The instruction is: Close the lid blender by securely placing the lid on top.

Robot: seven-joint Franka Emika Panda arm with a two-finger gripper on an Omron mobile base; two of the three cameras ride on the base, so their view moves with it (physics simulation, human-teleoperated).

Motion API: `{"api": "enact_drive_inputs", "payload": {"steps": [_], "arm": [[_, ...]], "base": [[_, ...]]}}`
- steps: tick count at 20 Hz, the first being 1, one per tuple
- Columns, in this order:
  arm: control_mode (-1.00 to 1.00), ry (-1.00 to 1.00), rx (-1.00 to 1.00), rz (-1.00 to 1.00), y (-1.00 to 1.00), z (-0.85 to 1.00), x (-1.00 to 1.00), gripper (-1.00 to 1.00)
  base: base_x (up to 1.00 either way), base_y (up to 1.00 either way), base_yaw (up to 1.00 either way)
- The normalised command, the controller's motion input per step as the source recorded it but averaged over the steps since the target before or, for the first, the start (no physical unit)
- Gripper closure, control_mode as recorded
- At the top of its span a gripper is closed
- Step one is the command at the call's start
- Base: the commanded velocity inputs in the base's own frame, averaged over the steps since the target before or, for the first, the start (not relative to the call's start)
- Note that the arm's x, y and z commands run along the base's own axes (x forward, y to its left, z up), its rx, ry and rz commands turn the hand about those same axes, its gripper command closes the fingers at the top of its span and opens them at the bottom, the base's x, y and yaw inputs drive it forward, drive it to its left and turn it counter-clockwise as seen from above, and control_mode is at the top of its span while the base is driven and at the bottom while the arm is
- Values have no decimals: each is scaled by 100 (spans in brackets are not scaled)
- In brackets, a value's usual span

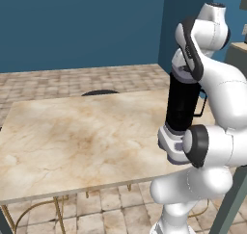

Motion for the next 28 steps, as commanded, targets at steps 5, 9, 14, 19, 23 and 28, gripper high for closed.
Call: {"api": "enact_drive_inputs", "payload": {"steps": [5,9,14,19,23,28], "arm": [[-100,3,0,0,0,0,-12,100],[-100,14,0,0,0,0,-18,100],[-100,18,0,0,0,0,-5,100],[-100,2,0,0,0,-14,-8,100],[-100,3,0,0,0,-20,0,100],[-100,-3,0,0,1,-26,-13,-100]], "base": [[0,0,0],[0,0,0],[0,0,0],[0,0,0],[0,0,0],[0,0,0]]}}
